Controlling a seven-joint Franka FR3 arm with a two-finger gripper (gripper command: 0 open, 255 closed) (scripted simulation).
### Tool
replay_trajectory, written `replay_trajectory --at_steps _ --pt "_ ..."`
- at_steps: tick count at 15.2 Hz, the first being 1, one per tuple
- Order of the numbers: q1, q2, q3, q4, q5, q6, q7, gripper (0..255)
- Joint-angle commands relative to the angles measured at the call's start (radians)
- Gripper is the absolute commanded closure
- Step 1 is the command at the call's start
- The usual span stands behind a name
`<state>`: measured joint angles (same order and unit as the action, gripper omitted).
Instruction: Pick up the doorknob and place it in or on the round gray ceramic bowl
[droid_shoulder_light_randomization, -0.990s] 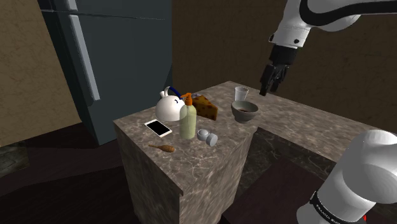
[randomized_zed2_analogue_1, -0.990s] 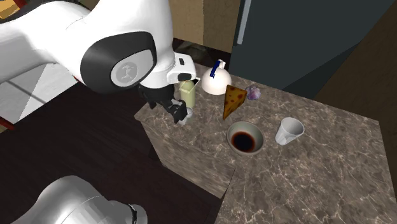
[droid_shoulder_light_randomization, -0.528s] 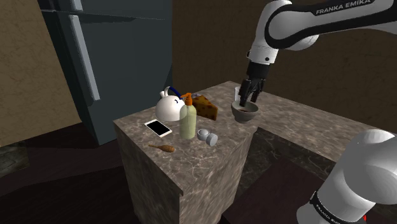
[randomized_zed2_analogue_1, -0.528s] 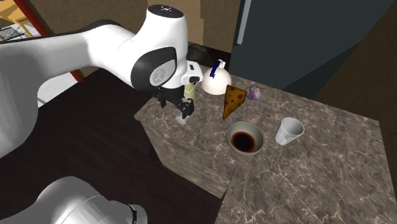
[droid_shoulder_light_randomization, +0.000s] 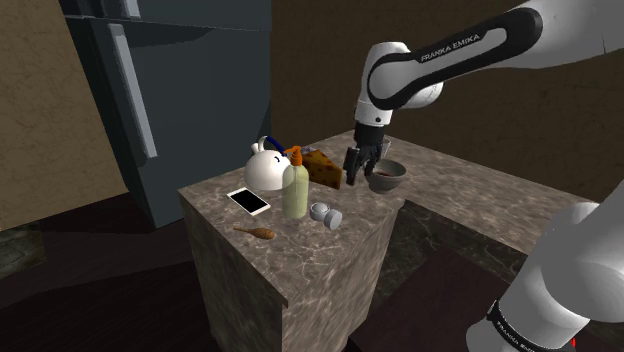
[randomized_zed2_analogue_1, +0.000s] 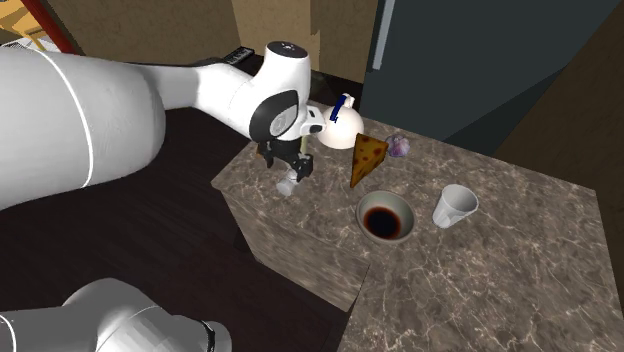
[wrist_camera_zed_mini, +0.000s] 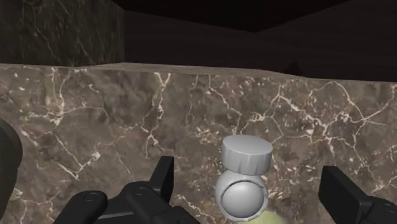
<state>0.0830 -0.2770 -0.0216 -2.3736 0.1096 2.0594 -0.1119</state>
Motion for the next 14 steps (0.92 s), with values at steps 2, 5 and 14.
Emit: replay_trajectory --at_steps 2,5,14 --pt "0.014 0.121 0.011 0.035 0.011 0.073 -0.005 0" --pt "0.024 0.241 0.020 0.090 0.018 0.123 -0.011 0" --pt "0.040 0.445 0.036 0.168 0.029 0.228 -0.020 0"
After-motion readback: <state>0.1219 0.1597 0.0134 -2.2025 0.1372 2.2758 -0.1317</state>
